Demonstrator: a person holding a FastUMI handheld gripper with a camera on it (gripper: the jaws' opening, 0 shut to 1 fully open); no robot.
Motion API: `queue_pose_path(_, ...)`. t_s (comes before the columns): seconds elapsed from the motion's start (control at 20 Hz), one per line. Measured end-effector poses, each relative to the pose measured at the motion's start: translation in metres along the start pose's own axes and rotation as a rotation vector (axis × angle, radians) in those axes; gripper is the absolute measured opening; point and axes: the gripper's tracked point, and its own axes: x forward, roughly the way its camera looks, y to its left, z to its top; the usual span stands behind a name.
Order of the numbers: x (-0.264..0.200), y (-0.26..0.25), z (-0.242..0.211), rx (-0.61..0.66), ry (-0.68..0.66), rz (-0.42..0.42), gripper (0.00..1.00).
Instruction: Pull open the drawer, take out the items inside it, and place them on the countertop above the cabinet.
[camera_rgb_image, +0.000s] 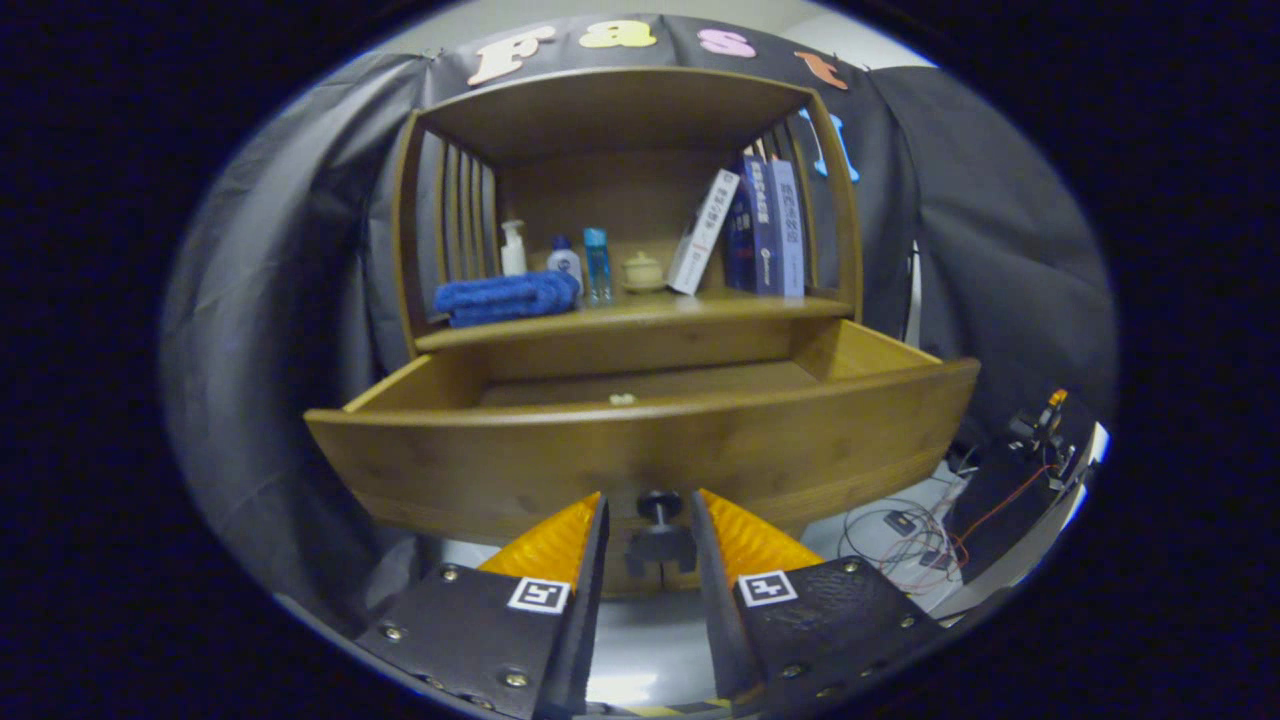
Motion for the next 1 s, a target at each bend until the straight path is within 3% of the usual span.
queue_pose_path(0.25,0.016,0.013,0.065,-0.025,-0.089,0.011,0.47)
queue_pose_path(0.4,0.047,0.018,0.08,-0.024,-0.036,0.015,0.47)
queue_pose_path(0.7,0.111,0.02,0.051,0.094,0.228,0.019,0.47)
queue_pose_path(1.0,0.137,0.012,0.014,0.073,0.423,-0.03,0.47)
